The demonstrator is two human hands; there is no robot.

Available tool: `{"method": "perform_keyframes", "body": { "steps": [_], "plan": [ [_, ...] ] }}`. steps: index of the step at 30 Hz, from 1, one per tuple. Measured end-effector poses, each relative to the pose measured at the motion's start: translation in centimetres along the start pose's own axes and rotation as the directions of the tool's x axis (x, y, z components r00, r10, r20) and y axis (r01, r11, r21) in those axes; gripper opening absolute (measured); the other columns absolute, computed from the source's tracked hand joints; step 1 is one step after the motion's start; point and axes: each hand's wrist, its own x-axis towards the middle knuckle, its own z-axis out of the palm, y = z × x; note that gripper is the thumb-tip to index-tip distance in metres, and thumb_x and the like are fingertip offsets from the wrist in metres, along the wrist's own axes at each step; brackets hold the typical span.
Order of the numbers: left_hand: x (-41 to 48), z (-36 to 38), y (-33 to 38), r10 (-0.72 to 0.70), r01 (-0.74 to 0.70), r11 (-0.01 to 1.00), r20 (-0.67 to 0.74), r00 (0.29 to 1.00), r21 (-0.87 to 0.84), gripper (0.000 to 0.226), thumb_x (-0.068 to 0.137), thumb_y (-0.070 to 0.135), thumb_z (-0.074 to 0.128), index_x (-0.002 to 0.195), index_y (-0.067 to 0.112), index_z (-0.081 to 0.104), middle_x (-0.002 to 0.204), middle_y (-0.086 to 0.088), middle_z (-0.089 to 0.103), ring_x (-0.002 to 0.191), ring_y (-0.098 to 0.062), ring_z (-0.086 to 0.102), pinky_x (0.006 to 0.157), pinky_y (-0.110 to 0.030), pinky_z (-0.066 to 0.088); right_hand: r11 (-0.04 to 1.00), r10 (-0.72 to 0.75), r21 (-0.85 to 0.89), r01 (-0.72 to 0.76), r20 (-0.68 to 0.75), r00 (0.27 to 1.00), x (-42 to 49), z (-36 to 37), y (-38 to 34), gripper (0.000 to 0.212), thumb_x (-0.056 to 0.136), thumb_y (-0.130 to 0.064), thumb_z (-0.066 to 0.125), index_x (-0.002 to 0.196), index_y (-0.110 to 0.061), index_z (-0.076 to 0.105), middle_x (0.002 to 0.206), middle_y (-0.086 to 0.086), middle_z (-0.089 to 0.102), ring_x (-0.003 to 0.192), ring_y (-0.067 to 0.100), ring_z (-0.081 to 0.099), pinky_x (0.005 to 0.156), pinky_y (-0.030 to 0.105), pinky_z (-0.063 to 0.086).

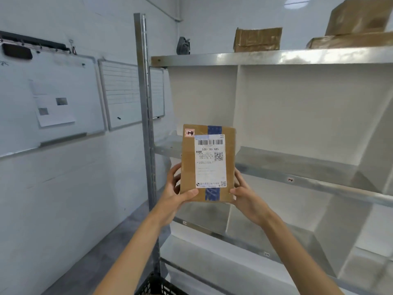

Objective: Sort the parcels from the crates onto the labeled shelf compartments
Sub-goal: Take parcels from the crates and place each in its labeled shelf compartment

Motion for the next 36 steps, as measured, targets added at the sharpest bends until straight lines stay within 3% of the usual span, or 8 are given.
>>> {"method": "perform_keyframes", "body": {
  "steps": [7, 12, 15, 20, 25, 30, 34, 36],
  "plan": [
    [0.0, 4.5, -1.7, -0.036, 0.037, 0.999, 0.067, 0.997, -0.017, 0.082, 0.069, 0.011, 0.079, 0.13, 0.043, 0.035, 0.13, 0.007, 0.052, 0.118, -0.011, 0.055, 0.086, -0.033, 0.054, 0.999, -0.022, 0.047, 0.026, -0.082, 0.996, -3.2, -2.8, -0.3, 0.088, 0.069, -0.003, 0.049, 0.147, -0.034, 0.022, 0.143, 0.002, 0.047, 0.127, 0.029, 0.045, 0.092, 0.044, 0.044],
    [0.3, 6.4, -2.1, -0.067, 0.068, 0.998, 0.109, 0.992, -0.006, 0.072, 0.069, 0.015, 0.076, 0.127, 0.032, 0.037, 0.138, 0.004, 0.047, 0.128, -0.018, 0.046, 0.097, -0.042, 0.05, 0.991, -0.055, 0.111, 0.074, -0.166, 0.985, -4.8, -4.4, -0.2, 0.092, 0.063, 0.003, 0.045, 0.147, -0.029, 0.024, 0.146, 0.011, 0.042, 0.126, 0.035, 0.041, 0.094, 0.053, 0.034],
    [0.3, 7.5, -2.0, -0.069, 0.068, 0.998, 0.127, 0.989, 0.008, 0.072, 0.068, 0.017, 0.076, 0.127, 0.031, 0.036, 0.139, 0.005, 0.046, 0.129, -0.018, 0.045, 0.101, -0.046, 0.047, 0.983, -0.074, 0.147, 0.106, -0.21, 0.975, -5.7, -5.1, -0.2, 0.092, 0.062, 0.007, 0.044, 0.146, -0.025, 0.027, 0.145, 0.013, 0.043, 0.125, 0.034, 0.041, 0.095, 0.05, 0.035],
    [0.4, 9.2, -2.1, -0.066, 0.051, 0.992, 0.131, 0.989, 0.116, 0.069, 0.074, 0.016, 0.075, 0.128, 0.033, 0.035, 0.139, 0.008, 0.045, 0.131, -0.01, 0.041, 0.103, -0.037, 0.046, 0.983, -0.087, 0.135, 0.123, -0.243, 0.966, -6.8, -6.1, -0.1, 0.091, 0.063, 0.006, 0.045, 0.146, -0.023, 0.027, 0.14, 0.01, 0.048, 0.122, 0.029, 0.047, 0.088, 0.041, 0.046],
    [0.9, 11.5, -2.6, -0.025, 0.045, 0.917, -0.056, 0.998, 0.396, 0.059, 0.081, 0.01, 0.071, 0.126, 0.032, 0.039, 0.134, 0.013, 0.038, 0.126, -0.004, 0.033, 0.106, -0.039, 0.039, 0.987, -0.135, -0.124, 0.102, -0.293, 0.947, -7.5, -5.7, -0.5, 0.068, 0.084, -0.022, 0.052, 0.147, -0.033, 0.025, 0.139, -0.004, 0.054, 0.122, 0.018, 0.056, 0.089, 0.033, 0.054],
    [1.0, 14.1, -2.8, 0.032, -0.012, 0.886, -0.035, 0.999, 0.463, 0.059, 0.084, 0.005, 0.067, 0.136, 0.022, 0.044, 0.127, 0.01, 0.046, 0.118, -0.005, 0.046, 0.098, -0.029, 0.045, 0.964, -0.17, -0.261, 0.058, -0.43, 0.887, -8.7, -5.3, -1.3, 0.073, 0.079, -0.069, 0.043, 0.145, -0.042, 0.025, 0.138, -0.016, 0.051, 0.125, 0.009, 0.052, 0.099, 0.038, 0.049],
    [0.8, 16.6, -2.6, 0.017, -0.028, 0.9, 0.03, 0.999, 0.434, 0.045, 0.092, 0.012, 0.058, 0.135, 0.02, 0.047, 0.129, 0.006, 0.051, 0.114, -0.007, 0.05, 0.092, -0.023, 0.043, 0.937, -0.247, -0.345, 0.055, -0.542, 0.803, -11.1, -6.3, -2.3, 0.079, 0.076, -0.077, 0.036, 0.143, -0.036, 0.033, 0.13, -0.018, 0.057, 0.12, 0.003, 0.055, 0.09, 0.02, 0.053],
    [0.6, 18.2, -2.8, 0.001, -0.028, 0.914, 0.067, 0.998, 0.406, 0.039, 0.093, 0.014, 0.055, 0.132, 0.019, 0.05, 0.128, 0.005, 0.055, 0.109, -0.008, 0.053, 0.091, -0.023, 0.044, 0.923, -0.277, -0.383, 0.026, -0.618, 0.736, -12.8, -7.4, -2.4, 0.066, 0.086, -0.065, 0.038, 0.144, -0.034, 0.035, 0.134, -0.01, 0.055, 0.125, 0.011, 0.052, 0.097, 0.031, 0.051]
  ]
}}
